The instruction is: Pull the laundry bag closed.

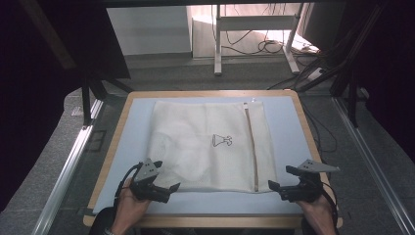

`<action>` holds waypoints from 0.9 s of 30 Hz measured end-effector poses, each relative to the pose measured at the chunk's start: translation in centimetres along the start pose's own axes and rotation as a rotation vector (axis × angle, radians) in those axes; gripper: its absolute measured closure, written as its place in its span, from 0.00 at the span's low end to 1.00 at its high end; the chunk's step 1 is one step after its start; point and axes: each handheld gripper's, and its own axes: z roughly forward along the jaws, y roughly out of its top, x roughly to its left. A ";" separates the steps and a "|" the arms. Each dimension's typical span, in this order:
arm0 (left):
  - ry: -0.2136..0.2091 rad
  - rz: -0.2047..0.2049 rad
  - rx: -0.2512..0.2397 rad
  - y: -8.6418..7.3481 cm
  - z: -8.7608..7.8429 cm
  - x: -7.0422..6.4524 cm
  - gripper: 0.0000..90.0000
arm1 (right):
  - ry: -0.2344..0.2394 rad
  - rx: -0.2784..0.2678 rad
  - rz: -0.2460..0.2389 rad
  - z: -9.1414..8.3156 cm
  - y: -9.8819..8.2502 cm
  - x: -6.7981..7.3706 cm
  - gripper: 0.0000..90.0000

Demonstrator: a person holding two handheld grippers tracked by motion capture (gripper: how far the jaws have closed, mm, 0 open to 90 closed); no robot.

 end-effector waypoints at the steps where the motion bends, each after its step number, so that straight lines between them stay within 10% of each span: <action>1: 0.003 0.000 -0.003 0.0 0.0 0.0 0.01 | -0.005 0.005 -0.015 0.0 0.0 0.1 0.04; 9: -0.004 -0.025 -0.040 -0.2 0.0 0.4 0.00 | -0.046 0.028 -0.148 0.3 0.0 1.5 0.03; 27: 0.020 0.008 0.004 -0.2 0.4 -0.1 0.00 | -0.006 0.077 -0.124 1.2 -0.3 1.0 0.01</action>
